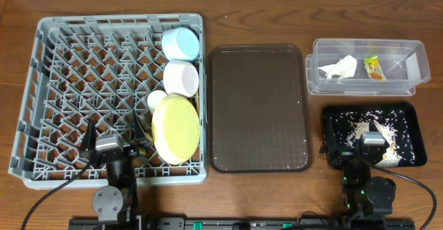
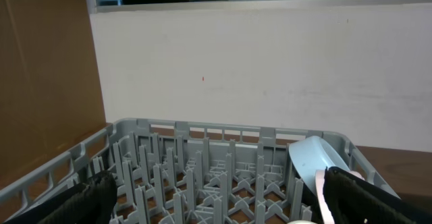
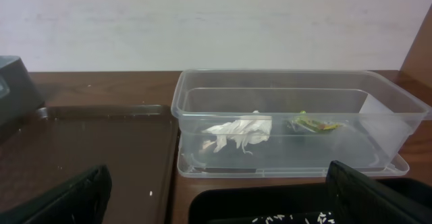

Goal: Sort waste into correct bins and load items into the dishwasher rack

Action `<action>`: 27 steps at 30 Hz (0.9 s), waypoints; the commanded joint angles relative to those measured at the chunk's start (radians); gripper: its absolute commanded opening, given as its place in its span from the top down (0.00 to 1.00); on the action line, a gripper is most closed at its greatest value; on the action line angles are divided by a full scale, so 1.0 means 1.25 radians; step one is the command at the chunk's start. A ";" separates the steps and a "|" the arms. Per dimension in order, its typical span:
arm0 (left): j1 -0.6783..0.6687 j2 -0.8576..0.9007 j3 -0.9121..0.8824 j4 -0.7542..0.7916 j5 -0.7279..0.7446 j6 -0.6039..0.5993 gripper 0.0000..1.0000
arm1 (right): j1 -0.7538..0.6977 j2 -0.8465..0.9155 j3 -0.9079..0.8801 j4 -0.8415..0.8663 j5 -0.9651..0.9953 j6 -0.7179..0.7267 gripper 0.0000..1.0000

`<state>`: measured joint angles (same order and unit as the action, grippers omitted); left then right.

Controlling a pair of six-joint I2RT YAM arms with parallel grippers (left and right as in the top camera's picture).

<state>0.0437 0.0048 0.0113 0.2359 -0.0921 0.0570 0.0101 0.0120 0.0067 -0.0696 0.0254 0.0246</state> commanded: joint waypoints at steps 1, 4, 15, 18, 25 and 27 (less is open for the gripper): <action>-0.002 -0.001 -0.006 0.001 0.005 0.011 0.02 | -0.006 -0.005 -0.001 -0.003 -0.002 -0.012 0.01; -0.002 -0.001 -0.006 -0.022 0.005 0.011 0.02 | -0.006 -0.005 -0.001 -0.003 -0.002 -0.012 0.01; -0.002 0.003 -0.006 -0.240 0.005 0.011 0.02 | -0.006 -0.005 -0.001 -0.003 -0.002 -0.012 0.01; -0.002 0.006 -0.005 -0.242 0.005 0.011 0.02 | -0.006 -0.005 -0.001 -0.003 -0.002 -0.012 0.01; -0.002 0.011 -0.005 -0.242 0.005 0.011 0.02 | -0.006 -0.005 -0.001 -0.003 -0.002 -0.012 0.01; -0.002 0.011 -0.005 -0.242 0.005 0.011 0.02 | -0.006 -0.005 -0.001 -0.003 -0.002 -0.012 0.01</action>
<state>0.0429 0.0158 0.0322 -0.0410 -0.0875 0.0570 0.0101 0.0120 0.0067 -0.0692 0.0250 0.0242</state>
